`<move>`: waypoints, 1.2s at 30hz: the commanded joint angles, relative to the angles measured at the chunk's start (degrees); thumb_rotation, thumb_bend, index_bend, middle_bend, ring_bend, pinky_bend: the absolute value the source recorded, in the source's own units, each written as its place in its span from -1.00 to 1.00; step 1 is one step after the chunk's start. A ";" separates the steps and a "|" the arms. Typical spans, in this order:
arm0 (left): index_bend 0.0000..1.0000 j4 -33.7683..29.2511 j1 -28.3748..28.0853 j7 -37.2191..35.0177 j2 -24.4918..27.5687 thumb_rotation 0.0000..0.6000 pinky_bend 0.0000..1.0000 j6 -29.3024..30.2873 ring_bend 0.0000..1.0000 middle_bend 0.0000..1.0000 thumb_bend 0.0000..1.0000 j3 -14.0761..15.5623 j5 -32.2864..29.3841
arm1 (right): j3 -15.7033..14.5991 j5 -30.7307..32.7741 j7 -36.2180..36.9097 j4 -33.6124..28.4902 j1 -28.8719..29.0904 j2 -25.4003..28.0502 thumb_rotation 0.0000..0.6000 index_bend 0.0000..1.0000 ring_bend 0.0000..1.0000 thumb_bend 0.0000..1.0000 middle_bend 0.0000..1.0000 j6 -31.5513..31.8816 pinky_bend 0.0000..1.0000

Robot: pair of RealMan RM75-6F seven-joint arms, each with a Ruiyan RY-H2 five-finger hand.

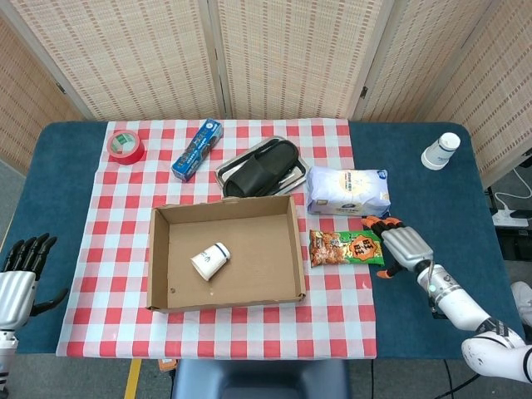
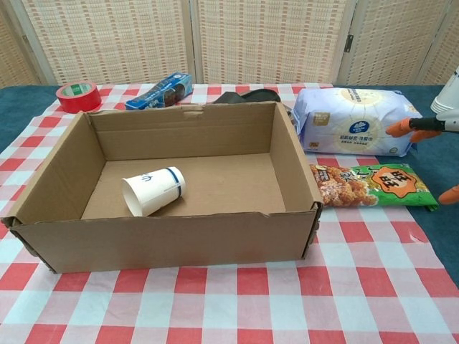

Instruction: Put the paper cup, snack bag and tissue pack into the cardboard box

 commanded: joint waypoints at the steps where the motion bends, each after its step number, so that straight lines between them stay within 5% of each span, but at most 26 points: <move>1: -1.00 0.11 0.01 -0.08 0.01 1.00 -1.00 -0.06 -1.00 -1.00 -0.56 0.03 -0.04 | 0.34 -0.32 1.76 1.76 0.38 -1.95 1.00 -0.96 -1.00 -1.00 -1.00 -1.07 -0.80; 25: -1.00 0.55 -0.11 -1.07 0.19 1.00 -1.00 -0.56 -1.00 -1.00 -0.56 -0.23 -0.65 | 2.52 -2.53 7.31 12.29 6.36 -11.18 1.00 -0.85 -1.00 -1.00 -1.00 -8.64 -0.77; 36: -1.00 0.66 -0.21 -1.43 0.23 1.00 -1.00 -0.83 -1.00 -1.00 -0.56 -0.25 -0.74 | 2.26 -2.06 5.97 15.00 6.59 -13.18 1.00 -0.62 -0.87 -1.00 -0.81 -8.66 -0.54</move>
